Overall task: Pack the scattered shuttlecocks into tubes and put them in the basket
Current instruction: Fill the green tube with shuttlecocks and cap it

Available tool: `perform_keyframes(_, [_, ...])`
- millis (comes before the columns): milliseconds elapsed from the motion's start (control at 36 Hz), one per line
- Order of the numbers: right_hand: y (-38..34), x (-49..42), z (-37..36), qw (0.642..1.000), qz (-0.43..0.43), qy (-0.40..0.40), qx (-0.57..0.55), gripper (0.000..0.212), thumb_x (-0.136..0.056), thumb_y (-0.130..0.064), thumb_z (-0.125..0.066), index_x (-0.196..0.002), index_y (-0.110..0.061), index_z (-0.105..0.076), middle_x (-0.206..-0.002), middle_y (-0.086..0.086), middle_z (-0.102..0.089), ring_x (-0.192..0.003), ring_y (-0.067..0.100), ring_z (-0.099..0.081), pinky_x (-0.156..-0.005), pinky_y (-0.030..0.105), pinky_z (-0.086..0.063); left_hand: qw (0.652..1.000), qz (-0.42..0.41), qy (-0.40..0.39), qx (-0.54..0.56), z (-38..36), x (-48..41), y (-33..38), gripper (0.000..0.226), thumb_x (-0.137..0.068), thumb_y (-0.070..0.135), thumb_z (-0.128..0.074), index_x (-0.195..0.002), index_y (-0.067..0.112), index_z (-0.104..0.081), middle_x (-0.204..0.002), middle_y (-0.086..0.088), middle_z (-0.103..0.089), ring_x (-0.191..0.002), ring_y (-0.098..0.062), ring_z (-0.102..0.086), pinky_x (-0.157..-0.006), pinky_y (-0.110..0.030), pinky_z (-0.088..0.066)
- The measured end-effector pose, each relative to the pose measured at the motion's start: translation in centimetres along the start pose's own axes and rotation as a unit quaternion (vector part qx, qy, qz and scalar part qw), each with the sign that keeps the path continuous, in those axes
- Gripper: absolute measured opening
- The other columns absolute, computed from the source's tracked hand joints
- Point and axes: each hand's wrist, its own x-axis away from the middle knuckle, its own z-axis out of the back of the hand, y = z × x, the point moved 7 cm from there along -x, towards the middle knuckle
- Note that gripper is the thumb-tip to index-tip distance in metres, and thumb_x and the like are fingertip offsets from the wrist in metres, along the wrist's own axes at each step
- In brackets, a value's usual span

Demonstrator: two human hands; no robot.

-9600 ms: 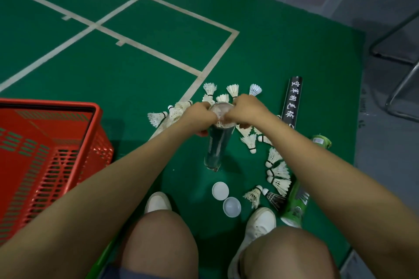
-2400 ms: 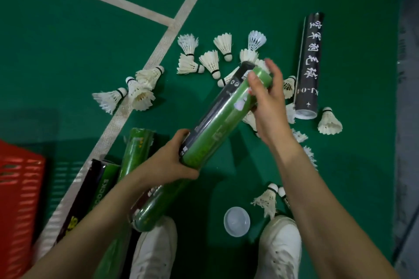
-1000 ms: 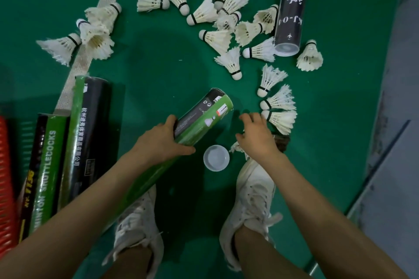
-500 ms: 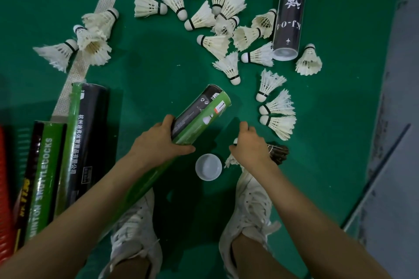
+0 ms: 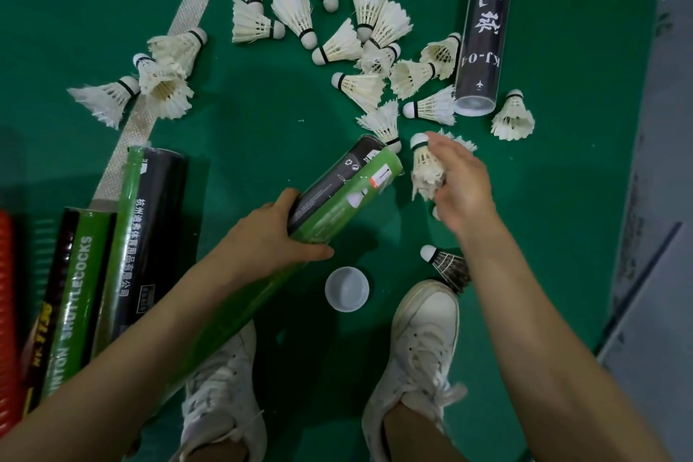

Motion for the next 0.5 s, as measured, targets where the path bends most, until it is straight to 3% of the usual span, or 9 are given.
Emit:
perform_keyframes(83, [-1.2,0.2,-0.8,0.991,0.003,-0.076,0.113,0.014,-0.087,-0.022,-0.067,-0.096,-0.014,-0.073,-0.098,0.004,-0.073,-0.092,0.019,-0.065,-0.087,0.033,-0.049,1.000,-0.029,-0.010,0.008,0.3,0.2,0.9,0.069,-0.063,0.059,-0.079,-0.114,0.035,-0.038,-0.097,0.003,-0.059,-0.082,-0.017,-0.059,-0.076,-0.038,-0.052])
perform_keyframes(167, [-2.2,0.6,-1.4,0.962,-0.017,-0.131,0.241,0.033,-0.087,-0.042,-0.062,-0.090,-0.011,-0.073,-0.079,0.008,-0.073,-0.067,0.019,-0.065,-0.063,0.026,-0.052,0.998,-0.057,-0.034,-0.016,0.3,0.5,1.6,0.078,-0.063,0.057,-0.080,-0.124,0.035,-0.038,-0.102,0.004,-0.057,-0.087,-0.016,-0.057,-0.080,-0.034,-0.050])
perform_keyframes(250, [-2.4,0.7,-2.1,0.919,-0.020,-0.151,0.364,0.051,-0.086,-0.060,-0.054,-0.076,-0.012,-0.068,-0.081,0.004,-0.071,-0.079,0.022,-0.064,-0.080,0.035,-0.049,0.994,-0.090,-0.055,-0.017,0.2,0.8,2.1,0.084,-0.062,0.056,-0.082,-0.131,0.035,-0.038,-0.108,0.009,-0.058,-0.093,-0.012,-0.058,-0.085,-0.032,-0.050])
perform_keyframes(306, [-2.6,0.6,-2.9,0.922,0.015,-0.140,0.360,0.050,-0.090,-0.060,-0.046,-0.071,-0.015,-0.060,-0.076,-0.001,-0.065,-0.078,0.017,-0.060,-0.079,0.033,-0.043,0.994,-0.102,-0.049,0.003,0.4,0.9,2.4,0.079,-0.062,0.055,-0.082,-0.126,0.038,-0.040,-0.106,0.012,-0.059,-0.091,-0.008,-0.059,-0.083,-0.030,-0.051])
perform_keyframes(361, [-2.8,0.6,-3.6,0.948,0.044,-0.114,0.292,0.047,-0.095,-0.057,-0.038,-0.075,-0.017,-0.054,-0.077,-0.001,-0.058,-0.077,0.016,-0.054,-0.075,0.030,-0.042,0.993,-0.108,-0.044,0.028,0.5,0.8,2.5,0.070,-0.062,0.054,-0.082,-0.117,0.042,-0.041,-0.100,0.014,-0.060,-0.087,-0.004,-0.059,-0.079,-0.027,-0.051])
perform_keyframes(417, [-2.5,0.7,-3.9,0.968,0.051,-0.094,0.229,0.047,-0.097,-0.056,-0.031,-0.085,-0.018,-0.057,-0.091,0.000,-0.062,-0.089,0.016,-0.057,-0.082,0.025,-0.041,0.992,-0.114,-0.046,0.033,0.4,0.8,2.6,0.069,-0.061,0.055,-0.082,-0.116,0.040,-0.043,-0.098,0.013,-0.061,-0.086,-0.005,-0.060,-0.078,-0.027,-0.051])
perform_keyframes(500, [-2.0,0.8,-4.3,0.970,0.069,-0.089,0.214,0.052,-0.100,-0.052,-0.023,-0.100,-0.019,-0.062,-0.111,-0.001,-0.066,-0.106,0.012,-0.059,-0.079,0.018,-0.034,0.993,-0.111,-0.038,0.005,0.5,0.6,2.1,0.078,-0.059,0.059,-0.081,-0.123,0.035,-0.042,-0.101,0.011,-0.061,-0.087,-0.008,-0.059,-0.079,-0.030,-0.051])
